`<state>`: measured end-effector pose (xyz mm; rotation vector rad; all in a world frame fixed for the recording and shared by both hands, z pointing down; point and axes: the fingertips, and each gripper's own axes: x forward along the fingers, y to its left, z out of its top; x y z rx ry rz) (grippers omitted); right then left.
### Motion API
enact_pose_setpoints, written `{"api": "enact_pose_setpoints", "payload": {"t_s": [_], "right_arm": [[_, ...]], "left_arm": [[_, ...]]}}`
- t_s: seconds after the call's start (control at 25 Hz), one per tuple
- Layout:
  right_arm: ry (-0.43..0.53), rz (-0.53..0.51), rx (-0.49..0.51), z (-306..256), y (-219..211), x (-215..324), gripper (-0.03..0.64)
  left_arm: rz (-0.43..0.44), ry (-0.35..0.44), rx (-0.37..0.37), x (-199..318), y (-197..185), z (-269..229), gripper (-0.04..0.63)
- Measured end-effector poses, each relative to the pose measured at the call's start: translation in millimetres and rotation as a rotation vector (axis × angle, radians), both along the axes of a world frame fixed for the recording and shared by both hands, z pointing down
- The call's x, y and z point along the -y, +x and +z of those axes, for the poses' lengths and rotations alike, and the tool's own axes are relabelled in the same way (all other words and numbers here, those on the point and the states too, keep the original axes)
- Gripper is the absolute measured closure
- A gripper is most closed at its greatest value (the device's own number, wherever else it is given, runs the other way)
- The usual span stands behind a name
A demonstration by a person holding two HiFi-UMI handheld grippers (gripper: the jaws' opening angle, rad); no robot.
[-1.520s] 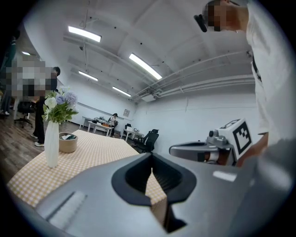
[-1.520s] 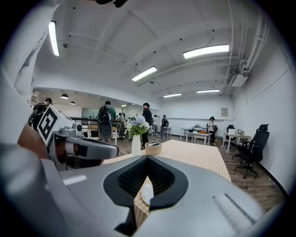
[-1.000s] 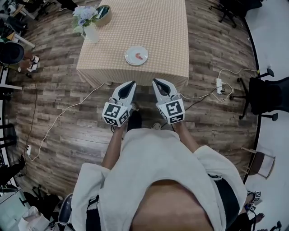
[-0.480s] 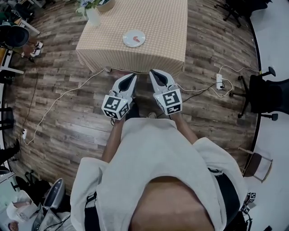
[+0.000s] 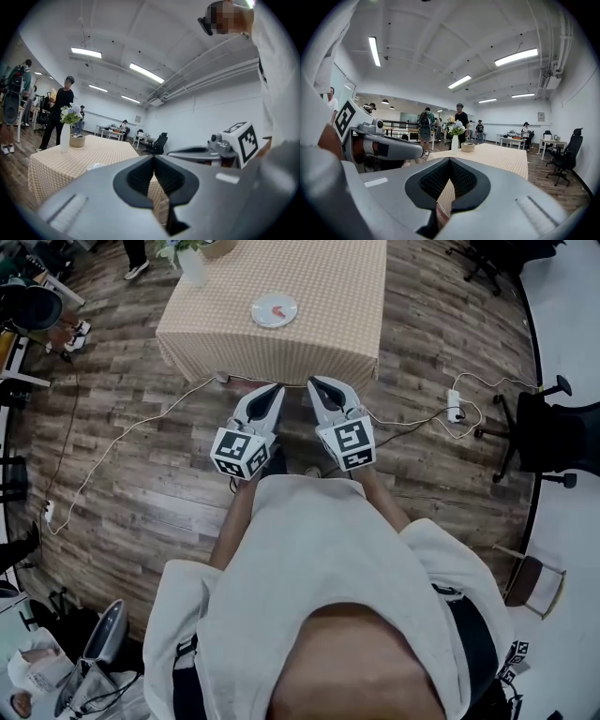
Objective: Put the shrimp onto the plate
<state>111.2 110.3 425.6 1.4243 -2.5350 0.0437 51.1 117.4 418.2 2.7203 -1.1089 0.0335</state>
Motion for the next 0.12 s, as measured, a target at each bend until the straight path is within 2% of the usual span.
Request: {"api": "enact_pose_setpoints", "payload": {"t_s": [0.12], "right_arm": [[0.003,-0.007,-0.009,-2.3,1.8,-3.5,0.620]], "left_arm": [[-0.008,0.008,-0.011,-1.7,6.5,-4.8,0.586]]}}
